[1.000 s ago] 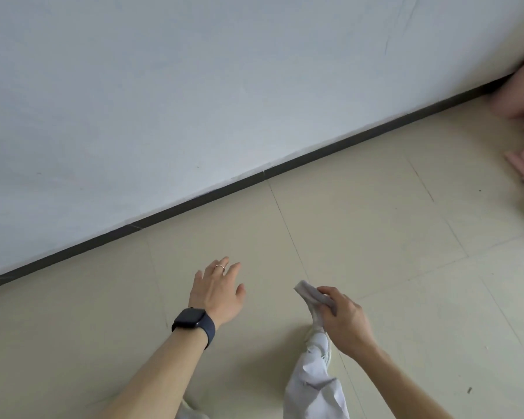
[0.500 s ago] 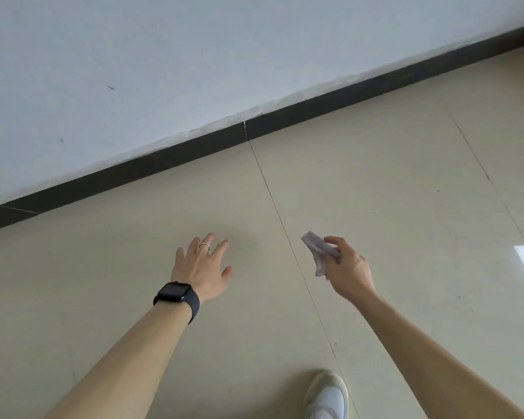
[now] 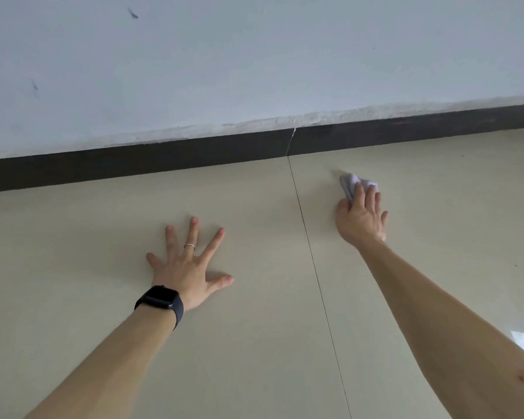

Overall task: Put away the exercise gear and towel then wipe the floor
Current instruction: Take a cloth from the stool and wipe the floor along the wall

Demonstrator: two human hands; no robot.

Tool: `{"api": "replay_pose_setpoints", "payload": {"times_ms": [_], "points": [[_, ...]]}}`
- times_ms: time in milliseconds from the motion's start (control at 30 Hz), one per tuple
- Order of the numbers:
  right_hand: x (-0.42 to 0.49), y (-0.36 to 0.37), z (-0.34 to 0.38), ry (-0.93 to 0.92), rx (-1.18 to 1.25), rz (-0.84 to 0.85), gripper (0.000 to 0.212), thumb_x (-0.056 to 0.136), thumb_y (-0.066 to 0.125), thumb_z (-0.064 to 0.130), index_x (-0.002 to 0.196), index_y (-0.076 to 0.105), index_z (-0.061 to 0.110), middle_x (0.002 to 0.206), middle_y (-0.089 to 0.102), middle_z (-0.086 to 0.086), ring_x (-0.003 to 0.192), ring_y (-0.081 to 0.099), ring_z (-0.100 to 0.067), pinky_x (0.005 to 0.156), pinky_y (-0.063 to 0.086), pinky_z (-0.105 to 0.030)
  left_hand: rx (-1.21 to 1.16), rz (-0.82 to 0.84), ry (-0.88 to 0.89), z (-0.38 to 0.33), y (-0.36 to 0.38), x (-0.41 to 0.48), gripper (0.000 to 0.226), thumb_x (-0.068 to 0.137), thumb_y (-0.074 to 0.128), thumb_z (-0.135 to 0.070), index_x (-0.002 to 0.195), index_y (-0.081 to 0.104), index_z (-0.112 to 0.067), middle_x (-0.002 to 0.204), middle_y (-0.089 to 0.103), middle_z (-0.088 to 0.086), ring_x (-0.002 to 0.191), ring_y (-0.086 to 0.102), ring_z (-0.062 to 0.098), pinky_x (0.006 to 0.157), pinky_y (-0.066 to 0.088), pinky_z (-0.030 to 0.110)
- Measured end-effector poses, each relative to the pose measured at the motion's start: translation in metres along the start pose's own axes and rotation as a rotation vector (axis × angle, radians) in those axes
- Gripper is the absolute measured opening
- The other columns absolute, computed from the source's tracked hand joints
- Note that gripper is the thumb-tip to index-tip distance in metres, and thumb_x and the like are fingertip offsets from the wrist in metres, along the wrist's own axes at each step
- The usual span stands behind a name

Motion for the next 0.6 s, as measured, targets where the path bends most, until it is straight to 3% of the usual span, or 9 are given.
{"api": "replay_pose_setpoints", "payload": {"times_ms": [67, 200, 267, 333, 433, 600], "points": [[-0.004, 0.015, 0.035, -0.085, 0.006, -0.008, 0.057, 0.103, 0.027, 0.033, 0.157, 0.011, 0.026, 0.166, 0.0, -0.004, 0.153, -0.002, -0.022, 0.122, 0.005, -0.052, -0.016, 0.004, -0.001, 0.002, 0.002, 0.003, 0.091, 0.075, 0.024, -0.09, 0.136, -0.035, -0.056, 0.152, -0.043, -0.003, 0.143, -0.022, 0.046, 0.103, 0.027, 0.07], [-0.068, 0.062, 0.127, -0.598, -0.077, 0.161, 0.051, 0.105, 0.028, 0.031, 0.155, 0.016, 0.037, 0.166, 0.003, 0.001, 0.153, 0.0, -0.019, 0.123, 0.006, -0.05, -0.067, 0.045, -0.004, 0.002, 0.002, 0.003, 0.091, 0.076, 0.029, -0.089, 0.135, -0.033, -0.06, 0.151, -0.045, -0.006, 0.143, -0.028, 0.043, 0.105, 0.024, 0.072], [-0.115, 0.088, 0.141, -0.801, -0.173, 0.248, 0.058, 0.104, 0.033, 0.028, 0.156, 0.01, 0.038, 0.166, -0.003, 0.003, 0.153, -0.005, -0.016, 0.123, 0.0, -0.045, -0.081, 0.048, -0.016, 0.003, 0.0, 0.001, 0.091, 0.076, 0.032, -0.088, 0.136, -0.031, -0.061, 0.152, -0.043, -0.008, 0.143, -0.028, 0.041, 0.106, 0.024, 0.071], [-0.129, 0.088, 0.119, -0.874, -0.18, 0.212, 0.066, 0.101, 0.038, 0.021, 0.157, 0.008, 0.037, 0.166, -0.003, 0.007, 0.152, -0.006, -0.011, 0.123, 0.0, -0.044, -0.053, 0.055, -0.021, 0.003, -0.002, 0.001, 0.09, 0.077, 0.031, -0.088, 0.134, -0.033, -0.061, 0.152, -0.043, -0.007, 0.144, -0.027, 0.042, 0.105, 0.026, 0.07], [-0.093, 0.052, 0.04, -0.733, -0.136, 0.058, 0.062, 0.103, 0.036, 0.02, 0.155, 0.011, 0.041, 0.166, 0.005, 0.011, 0.152, 0.002, -0.009, 0.123, 0.006, -0.045, -0.03, 0.073, -0.019, 0.004, -0.003, 0.002, 0.09, 0.077, 0.028, -0.089, 0.134, -0.035, -0.06, 0.151, -0.044, -0.007, 0.144, -0.026, 0.042, 0.105, 0.026, 0.07], [-0.043, -0.023, -0.14, 0.028, 0.036, -0.184, 0.053, 0.103, 0.031, 0.026, 0.154, 0.02, 0.037, 0.165, 0.013, 0.003, 0.152, 0.01, -0.018, 0.12, 0.013, -0.055, -0.029, 0.092, -0.024, 0.003, 0.0, 0.003, 0.089, 0.076, 0.028, -0.089, 0.133, -0.034, -0.062, 0.15, -0.045, -0.009, 0.144, -0.026, 0.041, 0.105, 0.026, 0.069]]}}
Point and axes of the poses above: each hand's wrist, its own x-axis towards the middle knuckle, its own y-axis out of the palm, z = x × y, the point moved 6 cm from there along x, towards the middle knuckle
